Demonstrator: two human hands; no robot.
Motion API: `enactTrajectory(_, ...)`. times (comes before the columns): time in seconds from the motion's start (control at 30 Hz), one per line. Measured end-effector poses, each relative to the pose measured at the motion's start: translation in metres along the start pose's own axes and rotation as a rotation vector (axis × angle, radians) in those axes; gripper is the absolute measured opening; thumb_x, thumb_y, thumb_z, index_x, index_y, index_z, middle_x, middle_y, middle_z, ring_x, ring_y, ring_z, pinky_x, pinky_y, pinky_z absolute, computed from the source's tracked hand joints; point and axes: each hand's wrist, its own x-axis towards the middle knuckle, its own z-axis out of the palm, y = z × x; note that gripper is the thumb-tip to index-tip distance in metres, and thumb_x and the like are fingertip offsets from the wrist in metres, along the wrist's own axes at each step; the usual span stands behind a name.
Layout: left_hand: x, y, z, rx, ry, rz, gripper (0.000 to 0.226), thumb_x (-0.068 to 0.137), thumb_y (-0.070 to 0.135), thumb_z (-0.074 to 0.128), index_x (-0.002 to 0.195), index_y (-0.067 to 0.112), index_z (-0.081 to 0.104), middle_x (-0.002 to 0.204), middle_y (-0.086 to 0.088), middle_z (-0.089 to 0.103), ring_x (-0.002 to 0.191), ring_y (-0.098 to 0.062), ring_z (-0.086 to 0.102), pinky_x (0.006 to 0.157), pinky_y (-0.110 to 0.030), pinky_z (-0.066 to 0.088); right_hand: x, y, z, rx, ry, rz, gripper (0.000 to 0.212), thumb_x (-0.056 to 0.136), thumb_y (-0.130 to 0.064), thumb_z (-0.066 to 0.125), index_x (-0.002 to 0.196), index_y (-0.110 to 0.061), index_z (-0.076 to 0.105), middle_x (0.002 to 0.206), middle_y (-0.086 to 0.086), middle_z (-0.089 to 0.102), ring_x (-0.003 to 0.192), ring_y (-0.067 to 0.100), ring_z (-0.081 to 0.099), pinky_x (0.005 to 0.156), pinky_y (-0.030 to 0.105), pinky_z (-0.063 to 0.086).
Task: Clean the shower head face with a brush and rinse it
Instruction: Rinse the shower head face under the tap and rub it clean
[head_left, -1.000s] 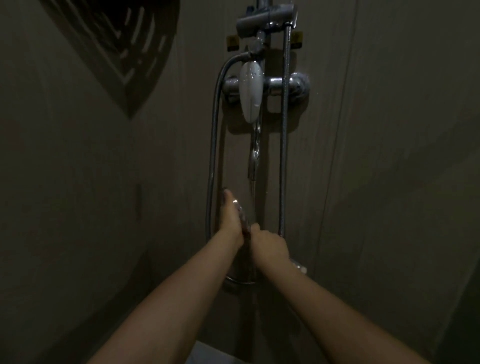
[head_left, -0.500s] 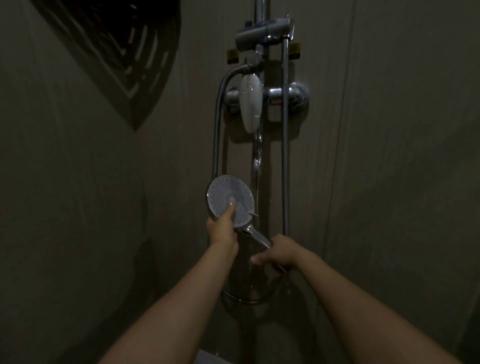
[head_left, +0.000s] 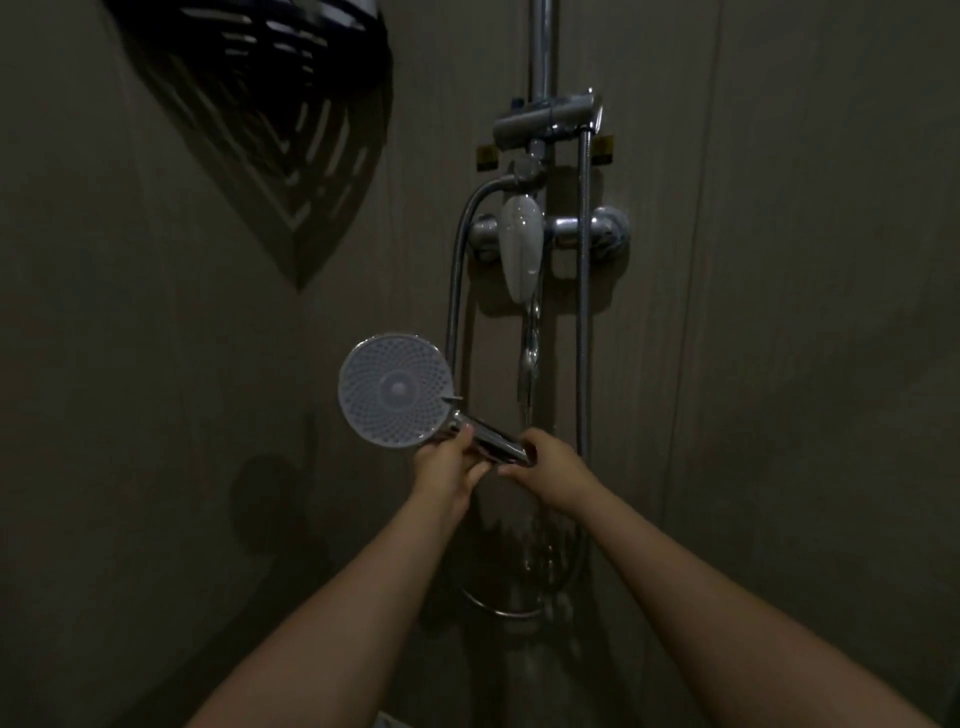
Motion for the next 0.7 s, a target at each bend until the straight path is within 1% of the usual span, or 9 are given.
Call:
enactTrajectory(0.03,0.0,0.002,0.0,-0.01,0.027,0.015,0.033,0.094,0.0,0.045,0.127,0.0,0.048,0.126,-0.018,0.057,0.119,-0.035,0.055,0.096,-0.046,0.046,0.003,-0.006,-0.006,-0.034,0.078,0.014,0.035,0.083,-0.039,0.065,0.107,-0.014,0.06,0.106,0.004,0.064,0.098,0.019,0.058,0.084,0.028,0.044)
enactTrajectory(0.07,0.001,0.004,0.0,-0.019,0.048,0.024,0.033,0.094,-0.001,0.045,0.127,0.0,0.048,0.128,-0.018,0.056,0.119,-0.035,0.054,0.094,-0.046,0.047,0.004,-0.012,-0.013,-0.042,0.172,0.026,0.031,0.085,-0.044,0.061,0.093,-0.015,0.063,0.093,0.002,0.065,0.091,0.019,0.06,0.088,0.034,0.047)
enactTrajectory(0.1,0.0,0.007,0.001,-0.008,0.069,0.034,0.034,0.093,-0.001,0.046,0.127,-0.001,0.048,0.129,-0.019,0.056,0.12,-0.035,0.054,0.093,-0.046,0.047,0.005,-0.019,-0.022,-0.003,0.258,0.04,0.032,0.087,-0.045,0.057,0.076,-0.015,0.062,0.077,0.001,0.062,0.08,0.019,0.061,0.084,0.036,0.05)
enactTrajectory(0.17,0.0,0.008,0.001,0.013,0.092,0.053,0.035,0.093,-0.002,0.046,0.128,-0.004,0.048,0.131,-0.022,0.055,0.118,-0.035,0.055,0.092,-0.046,0.046,0.006,-0.034,-0.039,0.141,0.41,0.046,0.039,0.091,-0.041,0.053,0.061,-0.015,0.053,0.06,0.0,0.053,0.061,0.016,0.055,0.061,0.028,0.049)
enactTrajectory(0.23,-0.003,0.008,0.004,0.048,0.099,0.052,0.033,0.093,-0.003,0.046,0.126,-0.006,0.049,0.127,-0.023,0.056,0.112,-0.033,0.057,0.093,-0.046,0.046,0.012,-0.053,-0.057,0.314,0.513,0.008,0.04,0.091,-0.037,0.054,0.058,-0.016,0.047,0.057,-0.001,0.048,0.053,0.01,0.047,0.047,0.023,0.034)
enactTrajectory(0.37,-0.007,0.003,0.008,0.059,0.059,0.032,0.012,0.092,-0.005,0.047,0.089,0.003,0.056,0.107,-0.017,0.056,0.097,-0.028,0.058,0.083,-0.043,0.048,0.04,-0.089,-0.078,0.581,0.397,-0.067,0.032,0.092,-0.03,0.056,0.063,-0.019,0.047,0.061,0.005,0.053,0.052,0.019,0.052,0.048,0.023,0.04)
enactTrajectory(0.53,-0.002,-0.003,0.009,0.081,0.027,0.058,0.014,0.092,-0.006,0.046,0.101,-0.003,0.057,0.108,-0.017,0.056,0.097,-0.026,0.057,0.089,-0.044,0.047,0.06,-0.102,-0.092,0.677,0.264,0.045,0.026,0.094,-0.019,0.052,0.07,-0.014,0.045,0.062,0.009,0.052,0.046,0.018,0.05,0.04,0.021,0.038)
enactTrajectory(0.6,-0.001,-0.001,0.009,0.093,0.043,0.065,0.027,0.091,-0.006,0.047,0.117,-0.008,0.053,0.111,-0.018,0.057,0.101,-0.027,0.055,0.088,-0.044,0.047,0.059,-0.099,-0.093,0.655,0.25,0.076,0.028,0.094,-0.019,0.053,0.068,-0.014,0.045,0.062,0.009,0.051,0.045,0.019,0.048,0.037,0.02,0.038)
enactTrajectory(0.7,-0.005,0.007,0.009,0.092,0.071,0.053,0.025,0.091,-0.006,0.049,0.115,0.0,0.054,0.109,-0.017,0.058,0.099,-0.027,0.056,0.086,-0.041,0.047,0.056,-0.094,-0.089,0.616,0.286,0.116,0.031,0.094,-0.028,0.052,0.068,-0.011,0.051,0.062,0.008,0.052,0.046,0.02,0.049,0.038,0.02,0.04)
